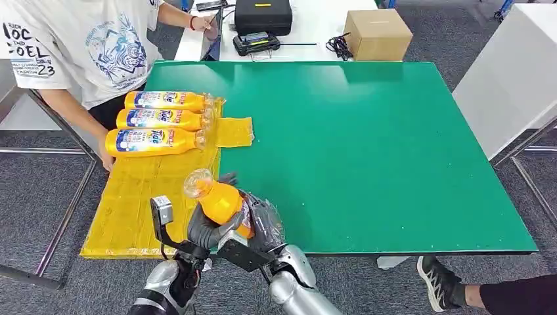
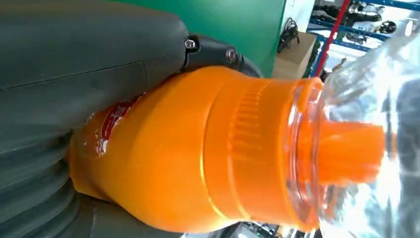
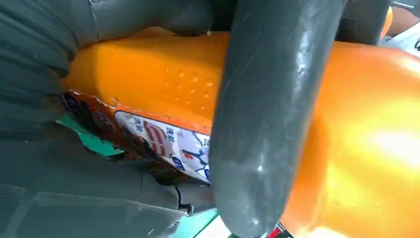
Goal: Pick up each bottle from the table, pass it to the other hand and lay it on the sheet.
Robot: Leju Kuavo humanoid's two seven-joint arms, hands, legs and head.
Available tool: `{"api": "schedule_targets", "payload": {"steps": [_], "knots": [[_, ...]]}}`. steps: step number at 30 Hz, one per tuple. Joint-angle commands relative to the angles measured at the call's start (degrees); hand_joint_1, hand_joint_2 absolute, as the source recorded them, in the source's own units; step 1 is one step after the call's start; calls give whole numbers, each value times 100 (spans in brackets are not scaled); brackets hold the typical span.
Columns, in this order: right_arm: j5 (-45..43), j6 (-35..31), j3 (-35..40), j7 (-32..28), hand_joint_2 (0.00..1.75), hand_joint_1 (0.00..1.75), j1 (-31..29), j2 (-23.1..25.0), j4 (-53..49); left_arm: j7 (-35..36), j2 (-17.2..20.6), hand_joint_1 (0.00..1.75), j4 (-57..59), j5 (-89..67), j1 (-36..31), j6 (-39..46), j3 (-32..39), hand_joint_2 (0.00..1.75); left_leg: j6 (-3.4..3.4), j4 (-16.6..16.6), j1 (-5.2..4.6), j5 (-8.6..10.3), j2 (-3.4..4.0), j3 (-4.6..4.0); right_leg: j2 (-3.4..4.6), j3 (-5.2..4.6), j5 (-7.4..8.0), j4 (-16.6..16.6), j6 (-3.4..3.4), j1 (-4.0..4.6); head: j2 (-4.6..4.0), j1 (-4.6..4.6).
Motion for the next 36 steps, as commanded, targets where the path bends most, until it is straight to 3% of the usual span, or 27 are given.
{"api": "schedule_targets", "payload": {"steps": [1, 11, 12, 13, 14, 15, 21, 29, 36], "knots": [[76, 93, 440, 88, 175, 175, -272, 105, 722, -122, -2, 175, 165, 128, -270, -169, -86, 175, -12, 4, 12, -11, 8, 22, 5, 23, -7, -2, -15, 13, 0, -2], [20, 33, 334, 103, 175, 175, -231, 89, 567, -111, -37, 175, -38, 225, -209, -76, 22, 175, -11, 3, 10, -10, 2, 21, -3, 23, -9, -1, -14, 11, 0, -2], [4, -37, 297, 88, 175, 16, -206, 92, 501, -114, -36, 175, -73, 231, -195, -51, 36, 175, -15, 9, 15, -17, 4, 28, -2, 31, -14, 2, -19, 16, 0, -2], [-88, -97, 205, 81, 175, 0, -155, 108, 386, -129, -59, 175, -138, 304, -161, -25, 104, 175, -11, 5, 11, -10, 2, 17, -3, 19, -9, 1, -14, 12, 0, -2], [-157, -20, 176, 73, 175, 0, -126, 91, 254, -131, -52, 175, -205, 325, -135, 3, 130, 175, -13, 8, 13, -15, 4, 23, -1, 25, -13, 3, -17, 14, 0, -2], [-205, -48, 134, 55, 0, 0, -91, 69, 82, -112, -61, 175, -240, 399, -122, 30, 190, 175, -10, 5, 11, -9, 3, 14, -2, 16, -7, -1, -13, 12, 0, -2], [-283, -6, 84, 52, 0, 0, -49, 17, -228, -93, -54, 175, -291, 467, -110, 61, 244, 175, -12, 4, 13, -12, 1, 20, -4, 24, -10, -2, -15, 14, 0, -2], [-584, -18, -154, 214, 0, 0, 487, -376, -2439, -178, -63, 175, -451, 602, -52, 452, 557, 175, -6, 2, 4, -3, 0, 2, -3, 3, -4, 0, -7, 5, 0, 0], [-559, -222, -85, 130, 0, 0, 737, -387, -2959, -229, -129, 175, -385, 551, -91, 804, 651, 175, -11, 3, 10, -12, 0, 21, -5, 24, -11, -3, -14, 11, 0, -2]]}}
